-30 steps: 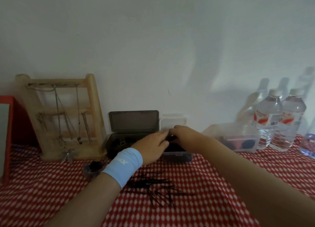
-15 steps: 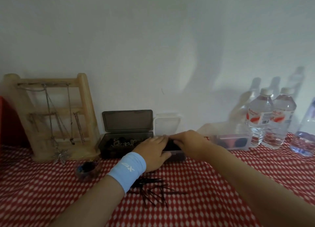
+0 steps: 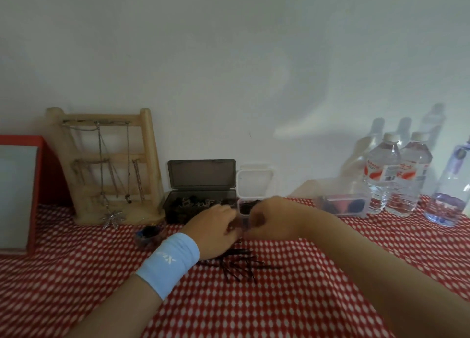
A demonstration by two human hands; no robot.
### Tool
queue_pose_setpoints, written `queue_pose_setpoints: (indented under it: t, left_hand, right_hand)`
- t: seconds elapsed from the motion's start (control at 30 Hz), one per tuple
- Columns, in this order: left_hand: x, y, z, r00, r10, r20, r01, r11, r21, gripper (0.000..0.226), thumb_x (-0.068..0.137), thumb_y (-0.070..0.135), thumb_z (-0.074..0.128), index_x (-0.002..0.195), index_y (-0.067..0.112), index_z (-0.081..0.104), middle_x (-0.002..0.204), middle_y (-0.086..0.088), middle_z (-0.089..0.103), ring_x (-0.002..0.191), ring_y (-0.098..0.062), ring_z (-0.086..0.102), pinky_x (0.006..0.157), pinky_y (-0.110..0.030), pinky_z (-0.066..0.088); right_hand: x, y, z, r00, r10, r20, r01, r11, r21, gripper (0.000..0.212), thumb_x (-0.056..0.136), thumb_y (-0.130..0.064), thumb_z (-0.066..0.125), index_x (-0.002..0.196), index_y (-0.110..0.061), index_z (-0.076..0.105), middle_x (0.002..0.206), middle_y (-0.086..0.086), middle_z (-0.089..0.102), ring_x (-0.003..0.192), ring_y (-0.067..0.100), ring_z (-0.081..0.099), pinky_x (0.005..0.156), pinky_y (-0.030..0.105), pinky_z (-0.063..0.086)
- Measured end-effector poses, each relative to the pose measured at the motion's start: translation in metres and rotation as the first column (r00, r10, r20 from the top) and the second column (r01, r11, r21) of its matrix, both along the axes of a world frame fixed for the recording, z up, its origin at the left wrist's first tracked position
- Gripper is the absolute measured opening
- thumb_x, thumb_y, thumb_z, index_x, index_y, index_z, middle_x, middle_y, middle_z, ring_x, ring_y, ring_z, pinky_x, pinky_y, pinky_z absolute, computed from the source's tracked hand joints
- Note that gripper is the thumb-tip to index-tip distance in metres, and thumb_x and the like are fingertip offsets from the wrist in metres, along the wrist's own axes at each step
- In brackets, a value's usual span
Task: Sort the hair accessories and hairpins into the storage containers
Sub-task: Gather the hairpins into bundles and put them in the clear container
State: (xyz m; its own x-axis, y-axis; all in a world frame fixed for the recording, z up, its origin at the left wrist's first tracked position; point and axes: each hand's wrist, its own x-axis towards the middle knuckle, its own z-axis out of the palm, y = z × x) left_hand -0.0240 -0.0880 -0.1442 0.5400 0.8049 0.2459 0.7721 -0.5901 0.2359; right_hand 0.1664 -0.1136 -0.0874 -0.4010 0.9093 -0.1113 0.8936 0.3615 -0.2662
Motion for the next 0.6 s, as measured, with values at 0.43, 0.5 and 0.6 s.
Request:
queue_pose_setpoints:
  t: [0.43,0.5,0.6]
  left_hand:
    - [-0.049,-0.032,-0.020,0.999,-0.006,-0.040,-0.004,0.971,-0.239,0.061,0.082,0.059,0.061,0.138,0.041,0.045,0.135,0.014,0.041,0.127,-0.011,0.040,0.107,-0.031,0.036]
    - [-0.062,-0.032,-0.018,0.996,0.044,-0.081,-0.064,0.962,-0.264,0.082,0.077,0.068,0.059,0.148,0.040,0.029,0.153,0.013,0.026,0.140,-0.014,0.027,0.115,-0.038,0.028]
    - [-0.073,-0.033,-0.017,0.970,0.091,-0.224,-0.159,0.938,-0.308,0.097,0.078,0.068,0.060,0.154,0.031,0.013,0.162,0.008,0.007,0.148,-0.018,0.013,0.120,-0.039,0.018]
  right_hand:
    - [-0.049,-0.008,-0.034,0.966,0.115,0.233,-0.109,0.993,-0.037,0.023,0.089,-0.024,0.068,0.112,-0.025,0.073,0.113,-0.001,0.066,0.095,0.018,0.061,0.083,0.026,0.049]
    - [-0.051,-0.006,-0.034,0.987,0.073,0.145,-0.072,0.997,-0.010,0.021,0.090,-0.026,0.067,0.111,-0.026,0.072,0.115,-0.003,0.066,0.098,0.016,0.061,0.087,0.025,0.049]
    - [-0.053,0.001,-0.034,0.998,0.006,0.064,-0.009,0.999,0.035,0.023,0.095,-0.022,0.058,0.116,-0.022,0.069,0.121,0.000,0.065,0.107,0.019,0.060,0.093,0.028,0.049]
